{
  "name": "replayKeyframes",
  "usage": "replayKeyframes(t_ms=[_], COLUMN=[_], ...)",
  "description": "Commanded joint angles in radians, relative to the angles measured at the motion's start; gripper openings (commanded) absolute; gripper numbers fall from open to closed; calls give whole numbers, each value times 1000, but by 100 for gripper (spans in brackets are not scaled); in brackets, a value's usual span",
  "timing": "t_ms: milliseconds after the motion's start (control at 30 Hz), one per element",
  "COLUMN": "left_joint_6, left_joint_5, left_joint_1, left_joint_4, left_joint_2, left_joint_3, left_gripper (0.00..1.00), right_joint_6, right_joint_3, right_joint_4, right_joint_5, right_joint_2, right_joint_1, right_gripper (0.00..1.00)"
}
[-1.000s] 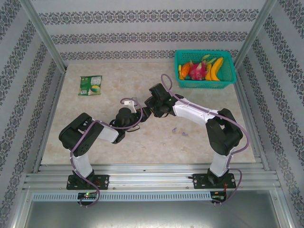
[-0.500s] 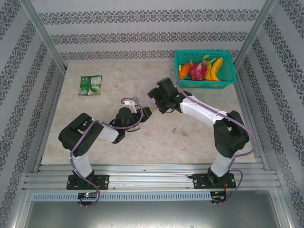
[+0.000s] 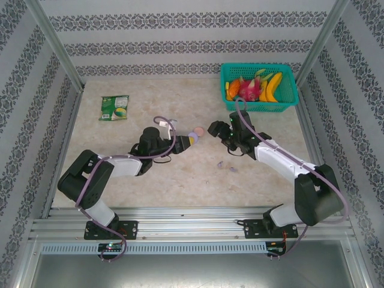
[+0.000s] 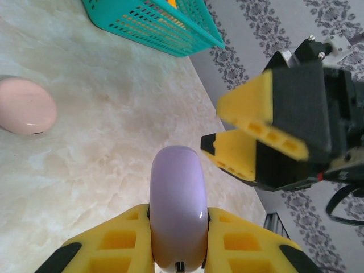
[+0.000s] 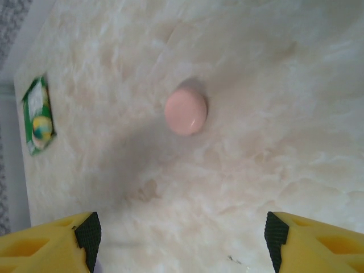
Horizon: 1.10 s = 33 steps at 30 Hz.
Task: Insert the wireless bluetooth earbuds into the charging case
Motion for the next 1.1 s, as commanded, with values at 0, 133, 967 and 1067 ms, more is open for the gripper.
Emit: replayKeyframes(t_ms=[0, 133, 967, 1067], left_joint_6=[76, 108, 154, 151], left_joint_5=[165, 236, 284, 290], left_joint_1=[31, 45, 62, 62], left_joint_4=[-114, -190, -292, -288], left_joint_2=[-42, -53, -35, -33], left_joint_3=[51, 97, 189, 194], left_gripper=[12, 12, 10, 9], right_joint_6=[-231, -273, -256, -256], right_joint_3=[-51, -109, -176, -180], right_joint_4=[152, 254, 388, 384], right_joint_5=[-122, -232, -367, -356], right_joint_2=[-78, -88, -34, -28], right_joint_1=[-4, -9, 30, 30], right_gripper=[77, 77, 72, 71])
